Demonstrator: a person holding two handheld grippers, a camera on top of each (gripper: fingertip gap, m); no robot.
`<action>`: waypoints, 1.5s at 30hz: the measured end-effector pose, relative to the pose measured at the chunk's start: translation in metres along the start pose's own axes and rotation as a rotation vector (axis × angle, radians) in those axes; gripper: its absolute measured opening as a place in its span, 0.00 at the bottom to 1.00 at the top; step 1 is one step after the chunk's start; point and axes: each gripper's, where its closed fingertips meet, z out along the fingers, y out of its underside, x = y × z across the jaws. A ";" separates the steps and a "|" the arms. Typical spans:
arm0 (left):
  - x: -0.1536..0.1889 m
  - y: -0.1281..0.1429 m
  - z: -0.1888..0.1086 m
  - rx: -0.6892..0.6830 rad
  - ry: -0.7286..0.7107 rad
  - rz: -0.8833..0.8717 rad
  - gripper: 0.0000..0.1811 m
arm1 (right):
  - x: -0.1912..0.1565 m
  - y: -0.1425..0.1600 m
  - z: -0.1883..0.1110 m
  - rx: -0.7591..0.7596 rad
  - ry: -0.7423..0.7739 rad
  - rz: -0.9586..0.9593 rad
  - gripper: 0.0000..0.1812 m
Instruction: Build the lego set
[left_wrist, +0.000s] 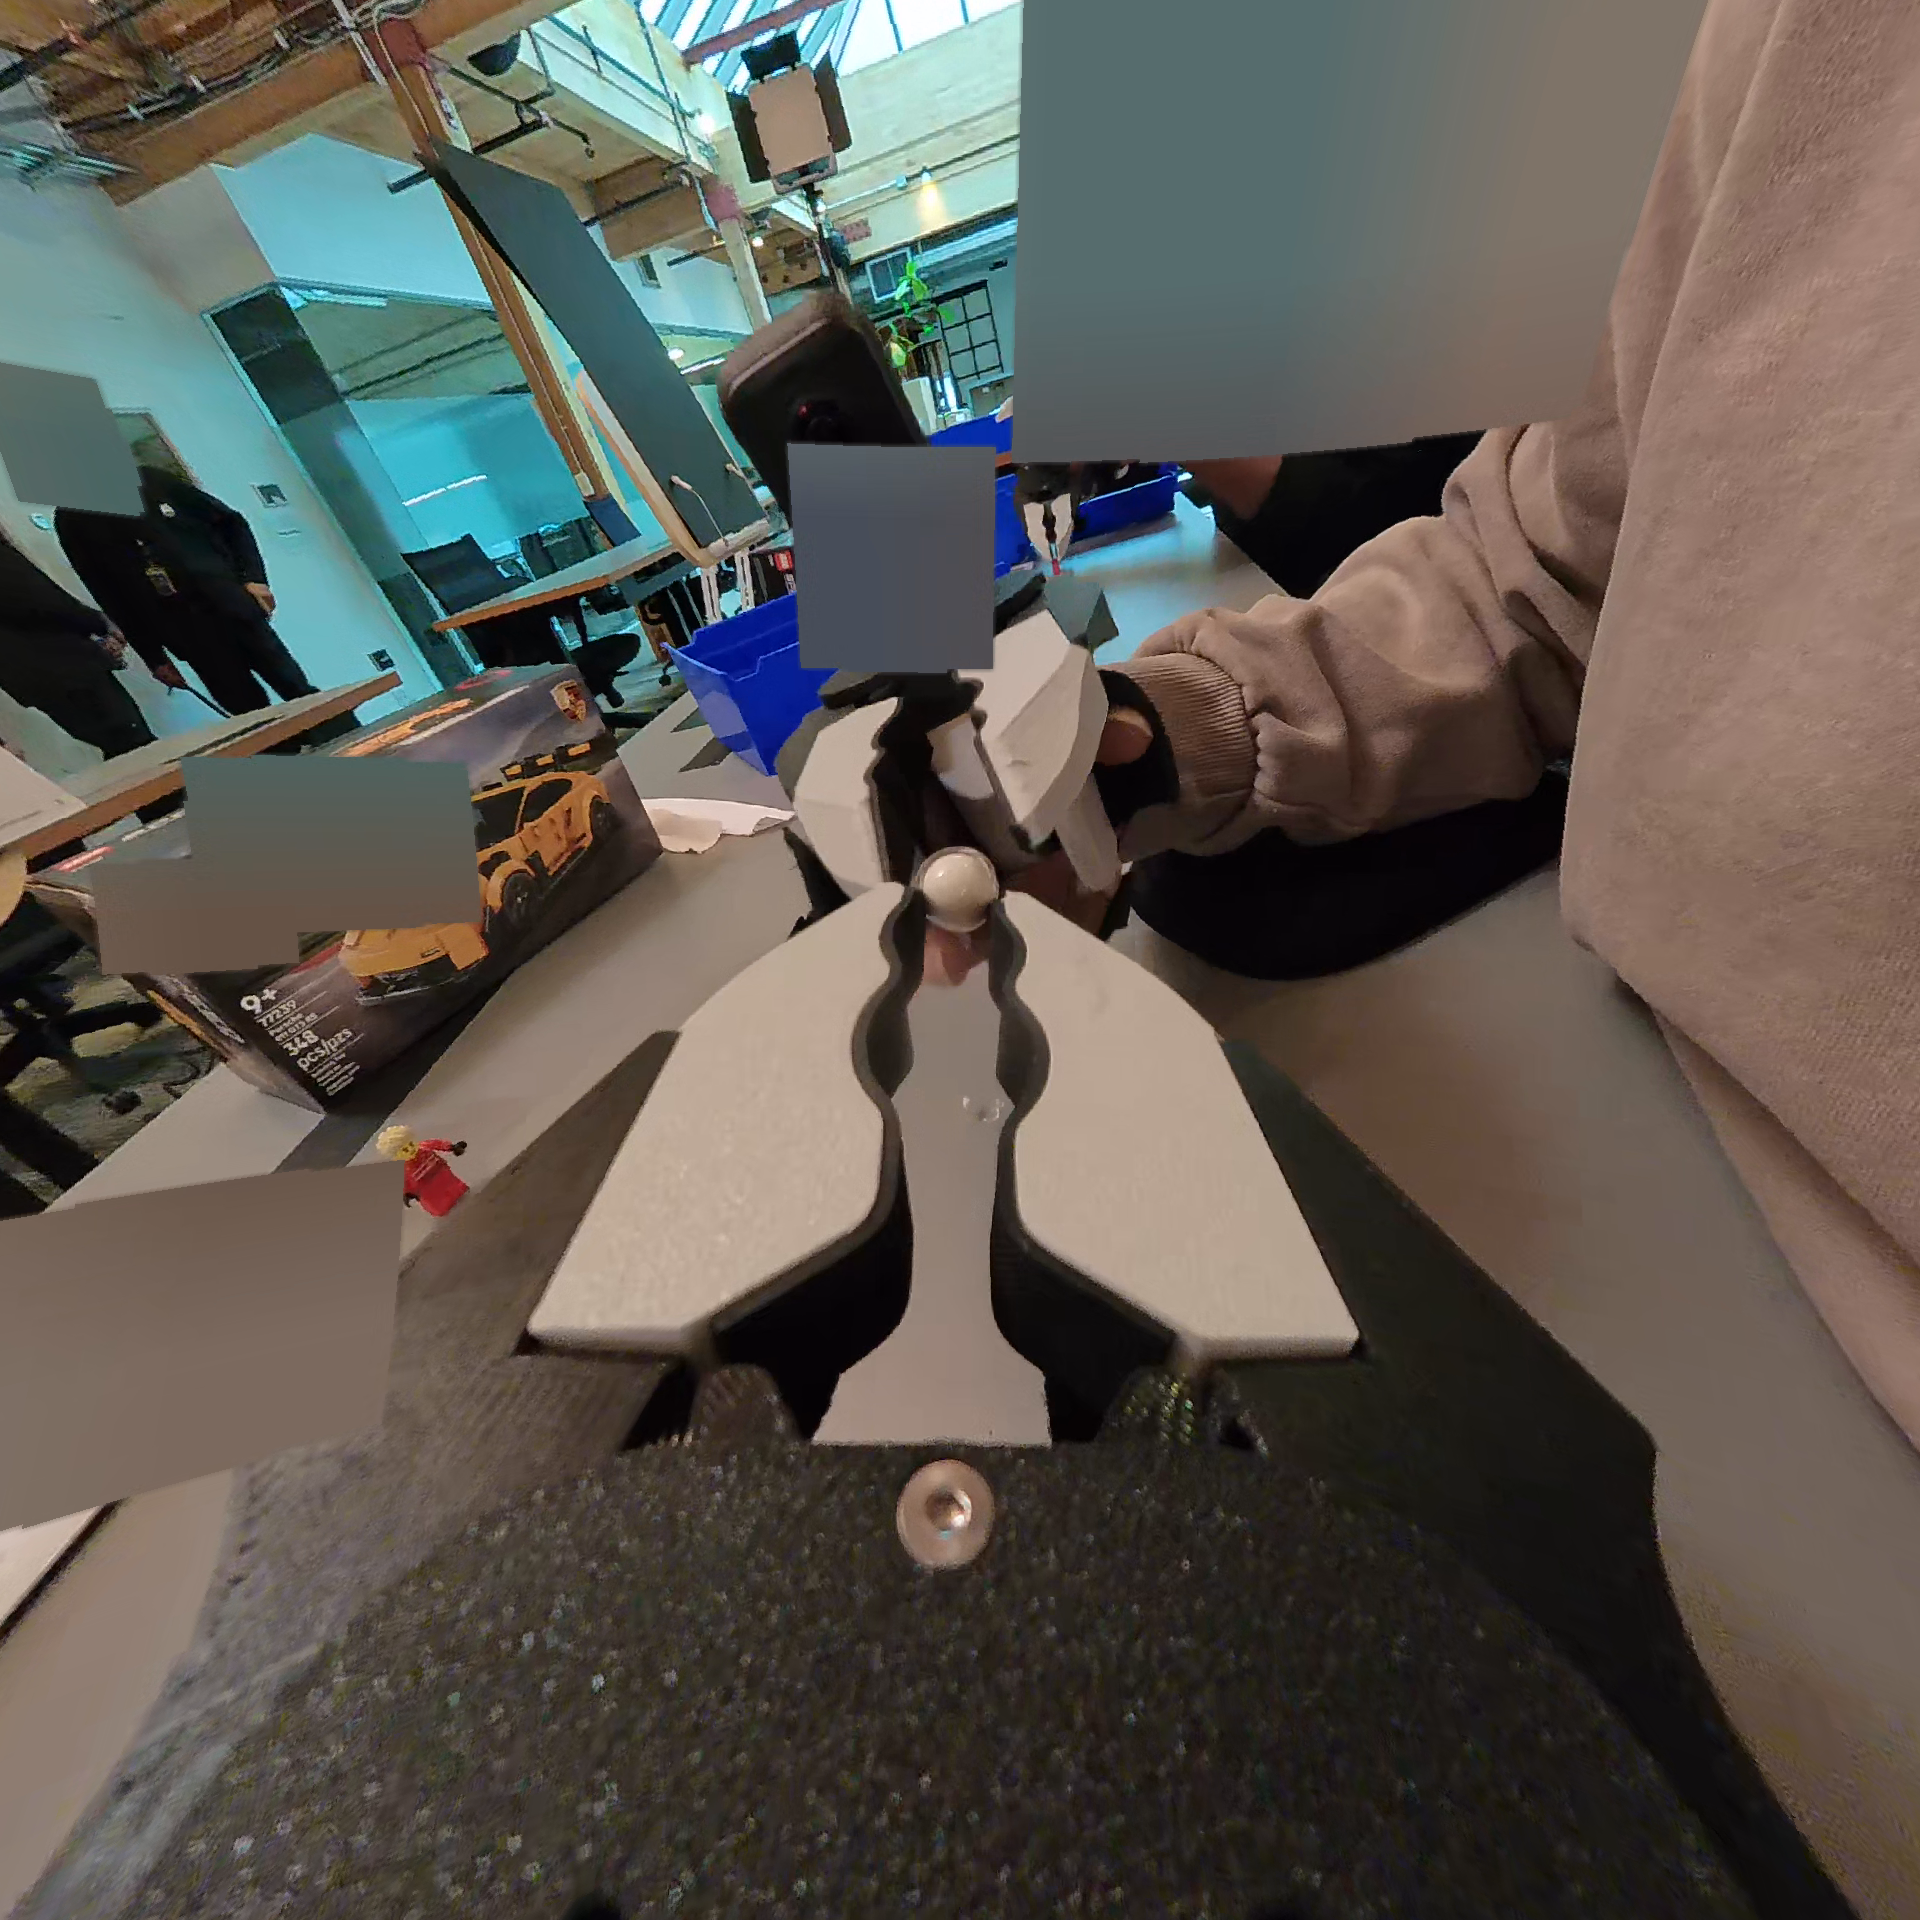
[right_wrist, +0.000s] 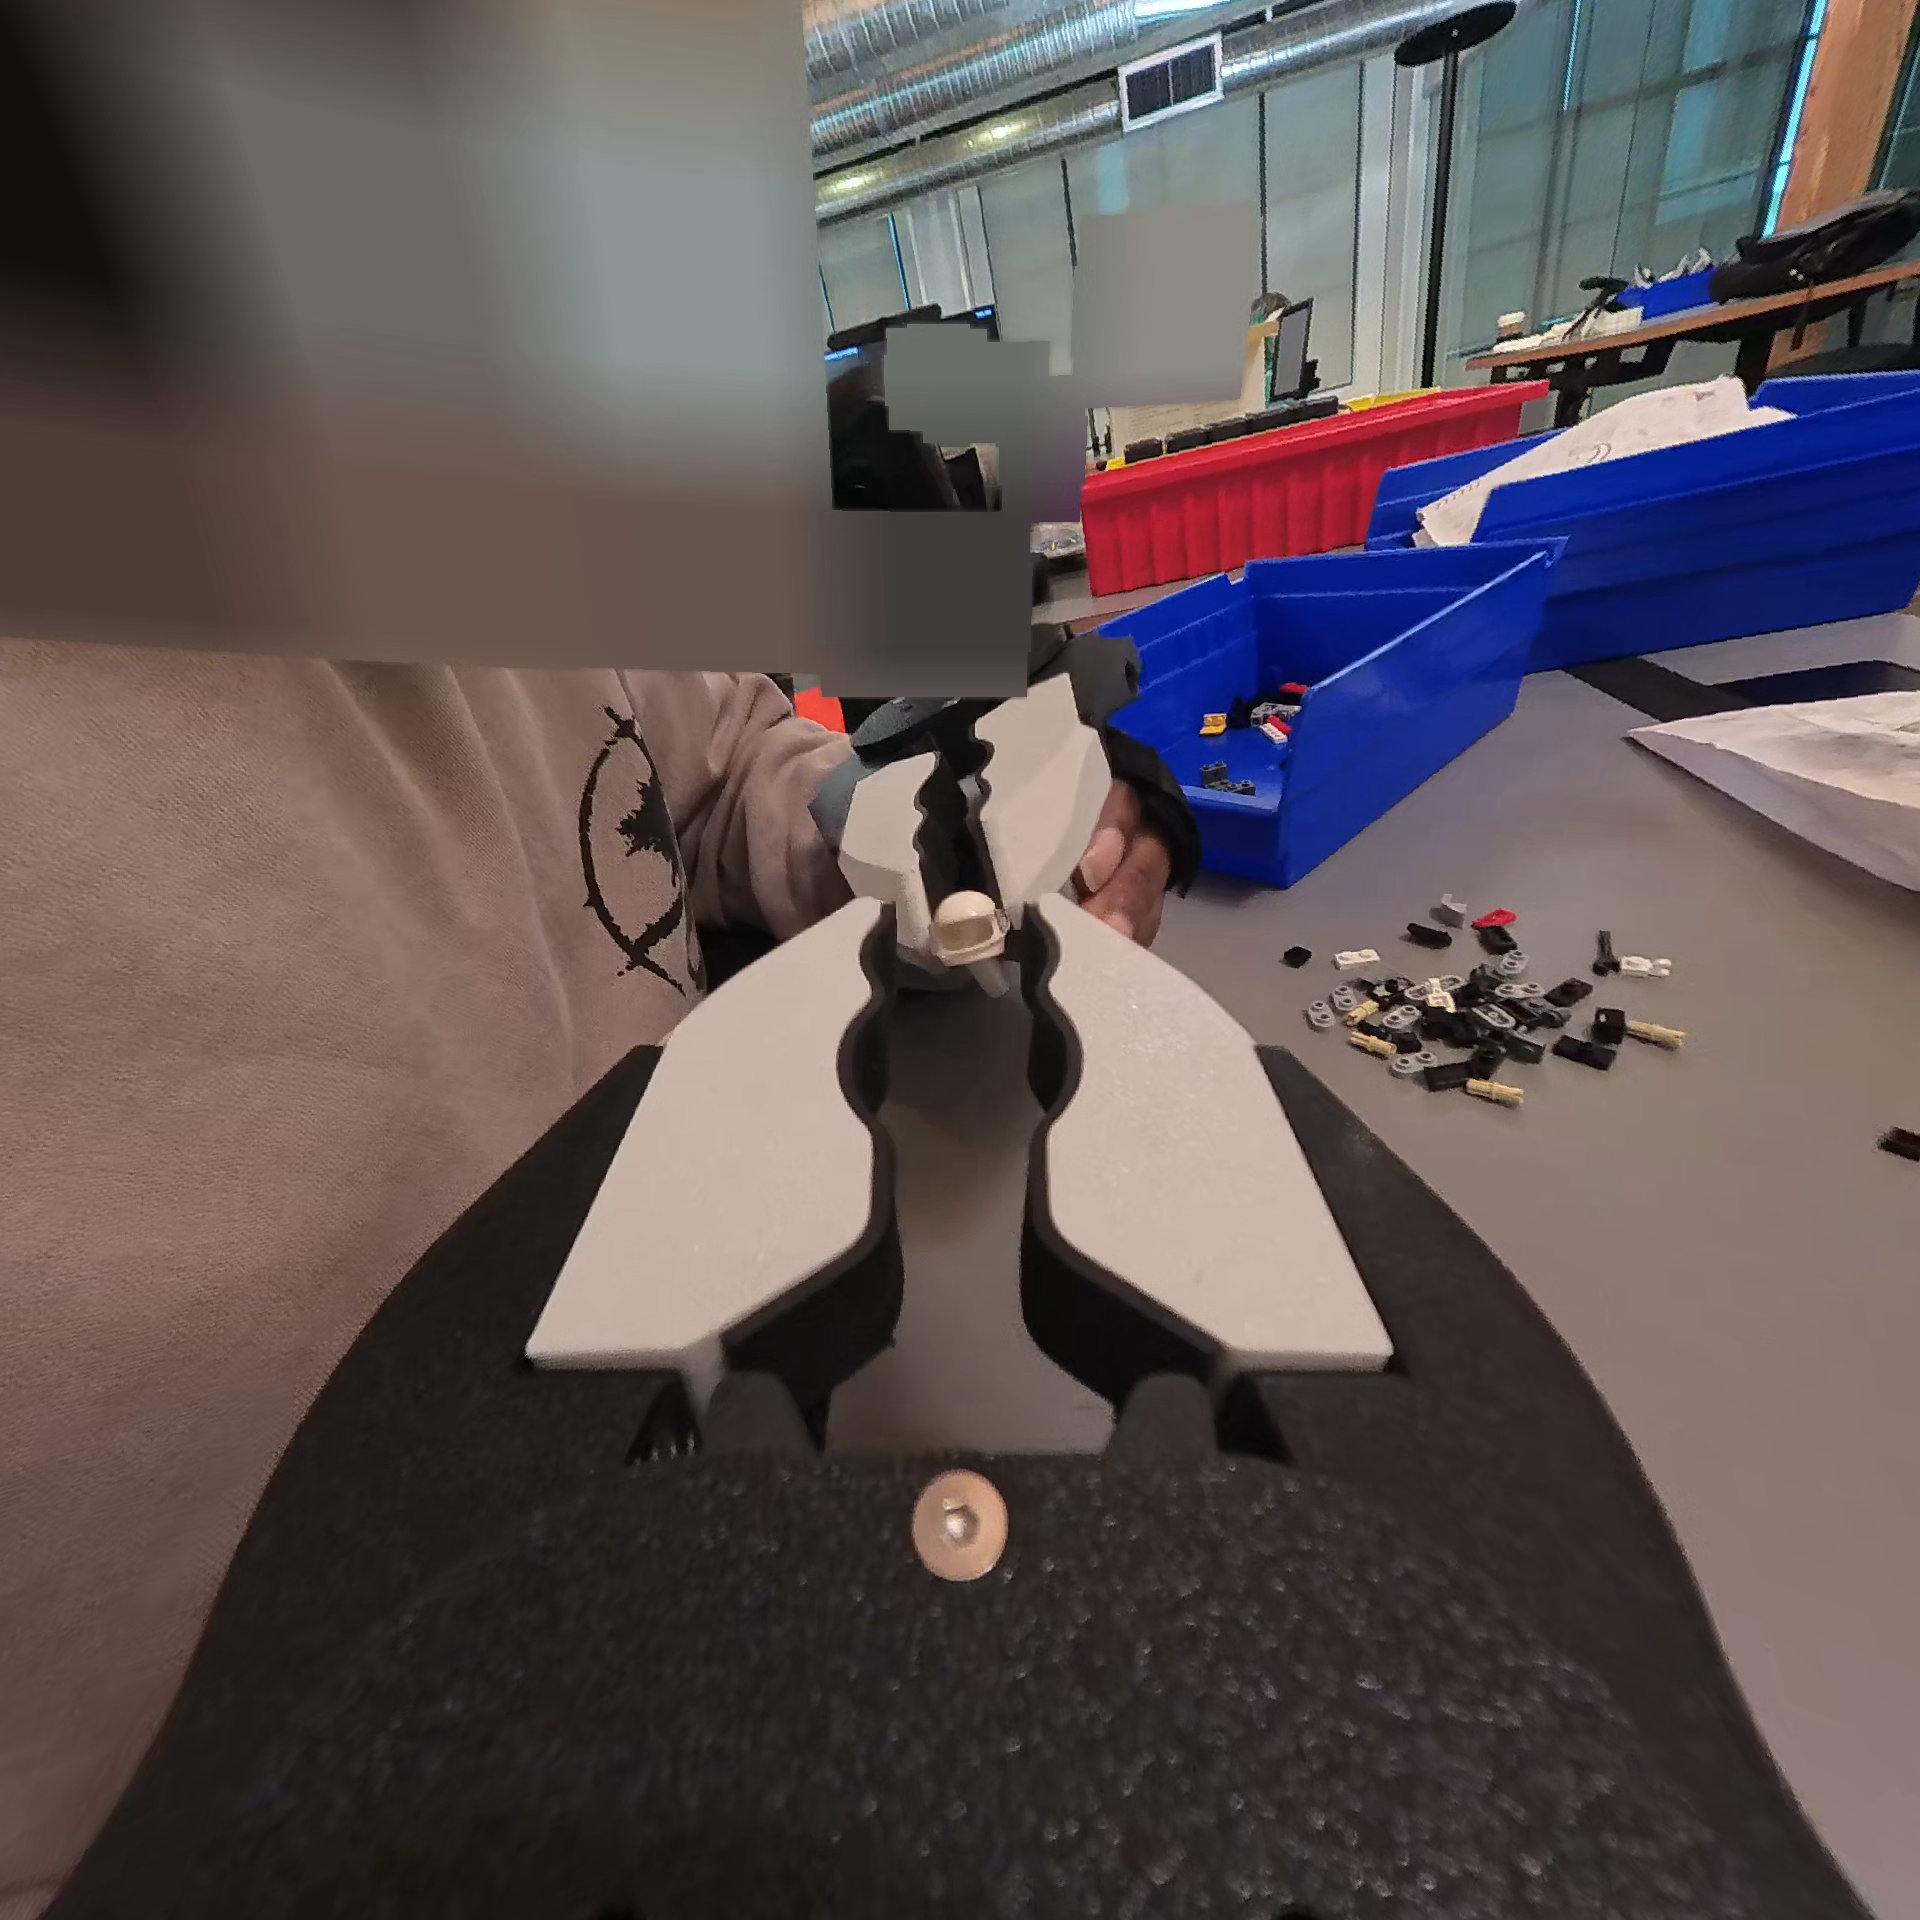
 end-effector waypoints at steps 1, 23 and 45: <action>0.000 0.000 0.000 -0.004 -0.006 0.009 0.06 | 0.001 0.000 -0.001 -0.008 0.012 -0.016 0.12; -0.001 -0.005 0.003 -0.015 -0.083 0.108 0.11 | -0.003 0.001 -0.002 -0.057 0.109 -0.282 0.08; 0.014 -0.010 0.004 -0.038 -0.050 0.260 0.06 | -0.018 0.001 -0.001 -0.061 0.090 -0.439 0.08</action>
